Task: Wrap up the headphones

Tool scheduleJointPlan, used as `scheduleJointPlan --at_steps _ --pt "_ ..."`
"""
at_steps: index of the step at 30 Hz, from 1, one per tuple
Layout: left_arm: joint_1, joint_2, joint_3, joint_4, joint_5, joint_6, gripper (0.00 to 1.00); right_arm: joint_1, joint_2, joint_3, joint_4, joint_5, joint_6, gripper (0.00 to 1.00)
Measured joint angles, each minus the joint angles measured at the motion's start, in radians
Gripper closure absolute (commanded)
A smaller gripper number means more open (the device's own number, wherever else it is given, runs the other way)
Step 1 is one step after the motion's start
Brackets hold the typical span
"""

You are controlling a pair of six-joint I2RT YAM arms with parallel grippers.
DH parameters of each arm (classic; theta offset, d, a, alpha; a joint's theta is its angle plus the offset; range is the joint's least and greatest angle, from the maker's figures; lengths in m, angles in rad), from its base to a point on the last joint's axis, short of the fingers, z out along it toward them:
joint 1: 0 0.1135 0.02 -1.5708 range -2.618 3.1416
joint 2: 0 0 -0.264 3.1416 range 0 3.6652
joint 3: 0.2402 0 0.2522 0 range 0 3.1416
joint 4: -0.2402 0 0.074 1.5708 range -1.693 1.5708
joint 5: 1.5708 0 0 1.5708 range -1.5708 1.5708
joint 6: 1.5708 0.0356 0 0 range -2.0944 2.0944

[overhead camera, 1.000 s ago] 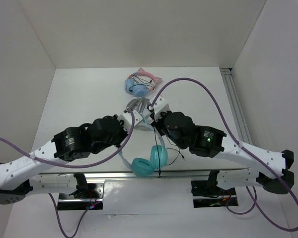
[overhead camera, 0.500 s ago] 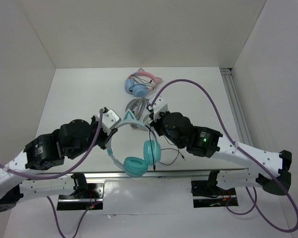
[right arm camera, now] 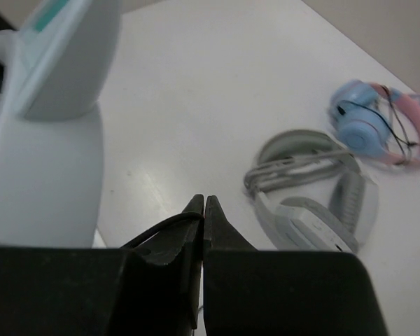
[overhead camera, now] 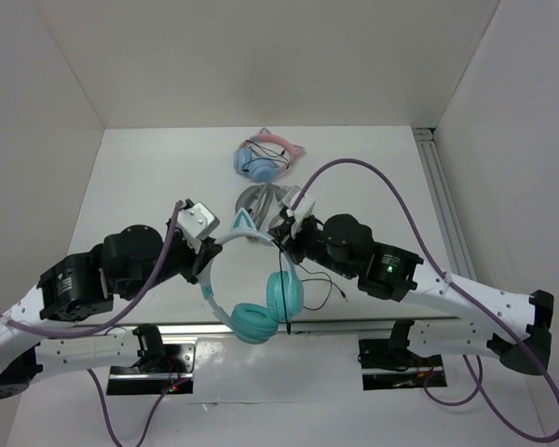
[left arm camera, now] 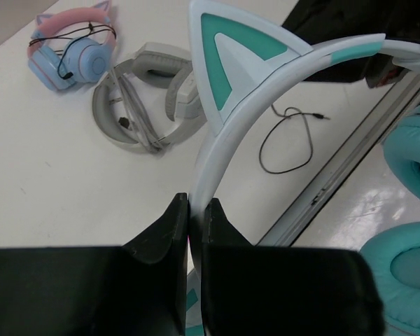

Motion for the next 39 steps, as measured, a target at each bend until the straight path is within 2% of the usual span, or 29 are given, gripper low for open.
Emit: scheduleJointPlan --at_steps 6,8,11,17,23,29,33,34,36,39 --pt "-0.003 -0.057 -0.026 0.049 0.024 -0.116 1.00 -0.021 -0.029 -0.057 0.156 -0.229 -0.013 0.96" --pt "-0.005 -0.077 -0.043 0.066 0.024 -0.154 1.00 -0.030 -0.027 -0.074 0.219 -0.276 -0.010 0.82" --pt "-0.008 -0.104 -0.065 0.092 0.026 -0.193 1.00 -0.048 -0.025 -0.119 0.300 -0.343 0.009 0.69" --pt "-0.015 -0.133 -0.079 0.219 0.020 -0.275 1.00 -0.089 0.049 -0.215 0.442 -0.501 0.077 0.66" --pt "-0.015 -0.176 -0.079 0.251 -0.054 -0.350 1.00 -0.092 0.109 -0.322 0.585 -0.560 0.142 0.66" --pt "-0.016 -0.203 -0.077 0.229 -0.209 -0.460 1.00 -0.091 0.146 -0.384 0.730 -0.588 0.203 0.67" --pt "-0.016 -0.193 -0.058 0.166 -0.339 -0.535 1.00 -0.075 0.179 -0.429 0.814 -0.590 0.232 0.77" --pt "-0.016 -0.186 -0.045 0.143 -0.372 -0.555 1.00 -0.061 0.188 -0.443 0.833 -0.586 0.238 0.86" --pt "-0.016 -0.166 -0.018 0.106 -0.439 -0.600 1.00 -0.029 0.202 -0.463 0.857 -0.574 0.244 0.95" --pt "-0.016 -0.132 0.022 0.058 -0.532 -0.643 1.00 0.022 0.212 -0.496 0.901 -0.550 0.255 0.97"
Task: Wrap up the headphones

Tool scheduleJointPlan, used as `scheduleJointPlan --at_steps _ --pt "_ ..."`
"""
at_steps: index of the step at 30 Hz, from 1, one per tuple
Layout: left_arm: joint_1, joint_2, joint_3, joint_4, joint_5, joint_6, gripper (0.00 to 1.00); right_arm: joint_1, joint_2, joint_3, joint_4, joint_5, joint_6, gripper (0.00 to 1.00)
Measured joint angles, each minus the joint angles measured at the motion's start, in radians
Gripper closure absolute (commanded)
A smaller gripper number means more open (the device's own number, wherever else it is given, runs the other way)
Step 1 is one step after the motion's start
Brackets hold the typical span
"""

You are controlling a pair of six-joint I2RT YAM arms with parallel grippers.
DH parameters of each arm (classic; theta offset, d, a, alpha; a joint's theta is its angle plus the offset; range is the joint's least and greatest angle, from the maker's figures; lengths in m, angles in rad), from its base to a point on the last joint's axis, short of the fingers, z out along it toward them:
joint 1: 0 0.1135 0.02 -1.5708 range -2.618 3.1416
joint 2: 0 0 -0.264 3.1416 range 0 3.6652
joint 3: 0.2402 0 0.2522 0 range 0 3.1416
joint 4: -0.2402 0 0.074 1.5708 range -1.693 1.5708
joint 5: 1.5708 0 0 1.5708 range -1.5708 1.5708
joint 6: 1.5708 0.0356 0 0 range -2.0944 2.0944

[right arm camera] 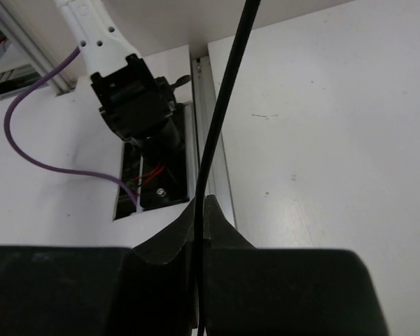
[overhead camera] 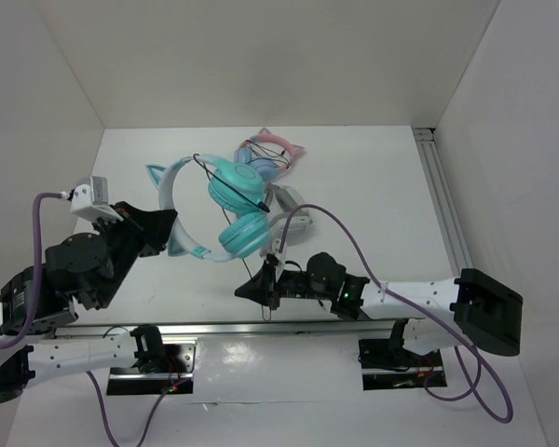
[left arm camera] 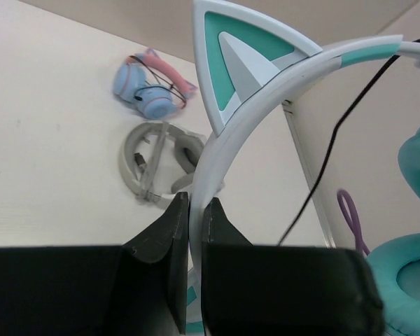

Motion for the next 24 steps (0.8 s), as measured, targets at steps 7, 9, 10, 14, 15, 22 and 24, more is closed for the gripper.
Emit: scheduleJointPlan --at_steps 7,9,10,14,15,22,24 --pt "-0.001 0.101 0.121 -0.188 -0.180 -0.123 1.00 0.098 0.012 -0.055 0.102 0.052 0.022 0.97" --pt "0.000 0.142 0.175 -0.272 -0.217 -0.189 1.00 0.126 0.038 -0.055 0.129 0.066 0.026 0.92" --pt "0.000 0.159 0.199 -0.302 -0.234 -0.222 1.00 0.141 0.055 -0.053 0.134 0.076 0.026 0.92" --pt "0.009 0.200 0.241 -0.366 -0.276 -0.309 1.00 0.194 0.131 -0.031 0.127 0.098 0.022 0.95" --pt "0.013 0.205 0.241 -0.380 -0.282 -0.327 1.00 0.201 0.144 -0.023 0.124 0.105 0.020 0.97" --pt "0.106 0.233 0.202 -0.405 -0.316 -0.372 1.00 0.269 0.158 0.048 0.090 0.156 -0.010 1.00" --pt "0.163 0.234 0.157 -0.406 -0.317 -0.378 1.00 0.296 0.150 0.074 0.058 0.169 -0.023 1.00"
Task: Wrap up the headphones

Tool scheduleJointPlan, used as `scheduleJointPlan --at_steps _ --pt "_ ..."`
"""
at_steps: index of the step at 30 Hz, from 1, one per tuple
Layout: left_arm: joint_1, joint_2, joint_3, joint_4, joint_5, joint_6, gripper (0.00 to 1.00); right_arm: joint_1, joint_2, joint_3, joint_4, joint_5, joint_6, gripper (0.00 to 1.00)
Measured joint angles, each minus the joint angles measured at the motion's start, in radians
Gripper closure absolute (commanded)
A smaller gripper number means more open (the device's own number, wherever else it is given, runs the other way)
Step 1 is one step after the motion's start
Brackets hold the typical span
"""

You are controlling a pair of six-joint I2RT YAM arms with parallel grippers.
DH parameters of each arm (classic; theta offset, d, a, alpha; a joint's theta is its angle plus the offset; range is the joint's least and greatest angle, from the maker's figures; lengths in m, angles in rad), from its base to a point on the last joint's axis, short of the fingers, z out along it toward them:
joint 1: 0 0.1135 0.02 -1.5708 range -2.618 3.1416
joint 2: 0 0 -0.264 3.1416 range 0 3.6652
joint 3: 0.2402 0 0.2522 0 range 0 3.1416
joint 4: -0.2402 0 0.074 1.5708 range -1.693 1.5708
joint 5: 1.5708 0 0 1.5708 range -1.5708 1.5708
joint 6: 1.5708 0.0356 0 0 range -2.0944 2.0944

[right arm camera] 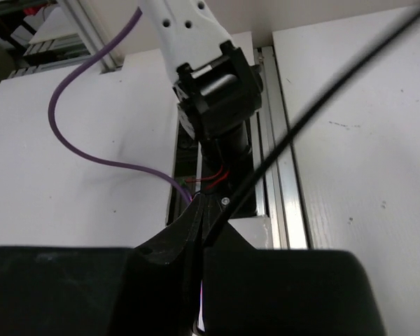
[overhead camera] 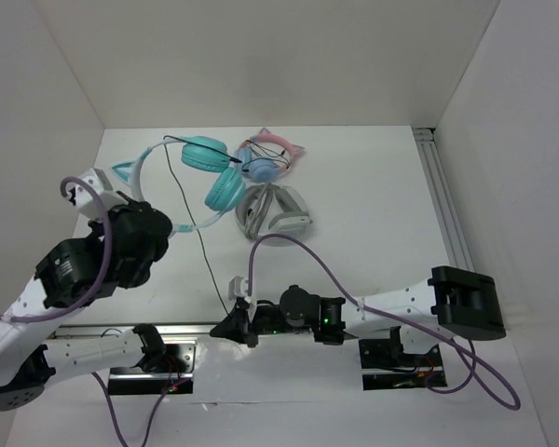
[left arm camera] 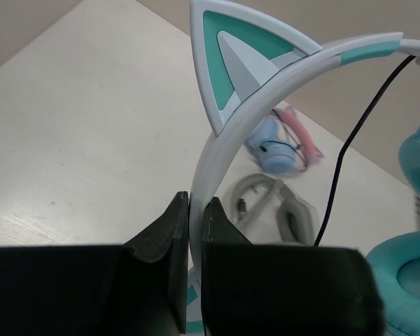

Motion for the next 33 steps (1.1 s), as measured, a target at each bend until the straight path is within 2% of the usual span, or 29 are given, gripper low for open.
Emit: scheduleJointPlan --at_steps 5,9,14,19,27,33 --pt "0.133 0.022 -0.099 -0.016 0.004 0.004 1.00 0.071 -0.044 0.087 -0.116 0.056 -0.037 1.00" --pt "0.156 0.065 -0.111 -0.044 0.020 0.008 1.00 0.131 -0.083 0.161 -0.229 0.134 -0.068 1.00" --pt "0.172 0.164 -0.035 -0.124 0.051 0.019 1.00 0.178 -0.151 0.229 -0.412 0.252 -0.116 1.00" --pt "0.179 0.202 -0.034 -0.109 0.117 0.185 1.00 0.185 -0.216 0.315 -0.619 0.345 -0.162 1.00" --pt "0.174 0.178 -0.130 -0.079 0.252 0.419 1.00 0.189 -0.270 0.433 -0.890 0.492 -0.238 1.00" --pt "0.068 0.177 -0.154 -0.045 0.370 0.568 1.00 0.193 -0.243 0.569 -1.012 0.656 -0.299 1.00"
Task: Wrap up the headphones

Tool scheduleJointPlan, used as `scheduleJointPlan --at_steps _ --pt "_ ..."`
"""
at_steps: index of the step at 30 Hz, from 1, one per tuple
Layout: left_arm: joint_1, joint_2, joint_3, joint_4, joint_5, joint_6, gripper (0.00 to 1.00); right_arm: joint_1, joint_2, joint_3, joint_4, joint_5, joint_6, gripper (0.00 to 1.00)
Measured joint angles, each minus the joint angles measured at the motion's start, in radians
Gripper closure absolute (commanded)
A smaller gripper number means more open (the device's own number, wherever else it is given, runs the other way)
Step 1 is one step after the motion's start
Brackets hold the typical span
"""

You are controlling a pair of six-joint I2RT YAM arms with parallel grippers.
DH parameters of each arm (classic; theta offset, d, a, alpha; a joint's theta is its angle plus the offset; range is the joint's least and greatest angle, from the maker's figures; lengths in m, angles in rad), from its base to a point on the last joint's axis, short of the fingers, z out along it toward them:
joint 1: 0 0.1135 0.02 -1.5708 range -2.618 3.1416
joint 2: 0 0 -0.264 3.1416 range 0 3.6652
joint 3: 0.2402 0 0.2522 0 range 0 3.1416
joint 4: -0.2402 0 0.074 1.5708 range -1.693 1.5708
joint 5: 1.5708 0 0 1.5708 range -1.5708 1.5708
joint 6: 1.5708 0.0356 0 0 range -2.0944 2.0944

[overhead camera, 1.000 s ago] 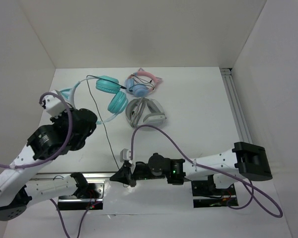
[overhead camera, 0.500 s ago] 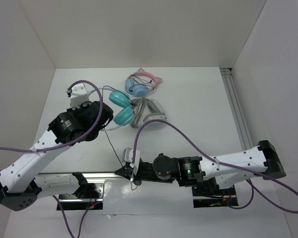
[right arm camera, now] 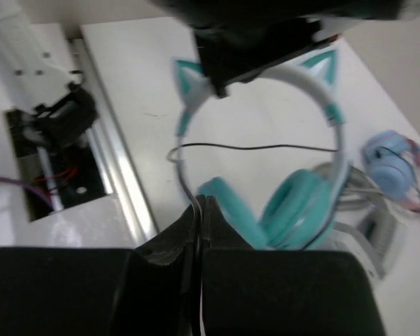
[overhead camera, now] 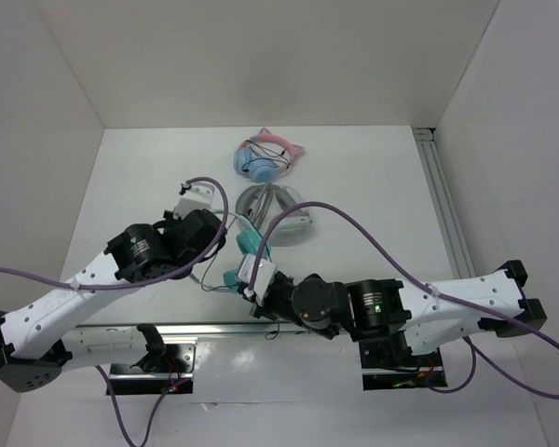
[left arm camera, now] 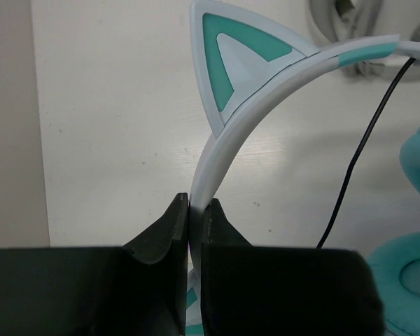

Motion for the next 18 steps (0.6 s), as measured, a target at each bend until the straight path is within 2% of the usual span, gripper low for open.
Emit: scheduleJointPlan --at_steps 6,9,13,18 --pt "-0.130 0.000 0.000 0.003 0.107 0.090 1.00 0.001 0.026 0.010 -0.010 0.300 -0.095 1.00" --pt "-0.165 -0.007 0.000 -0.004 0.163 0.111 1.00 -0.021 0.037 0.004 0.014 0.396 -0.151 0.99" --pt "-0.168 -0.066 0.000 0.010 0.235 0.140 1.00 -0.086 0.037 -0.014 0.059 0.449 -0.212 0.99" --pt "-0.168 -0.150 0.016 0.050 0.293 0.153 1.00 -0.173 0.035 -0.016 0.071 0.439 -0.245 0.96"
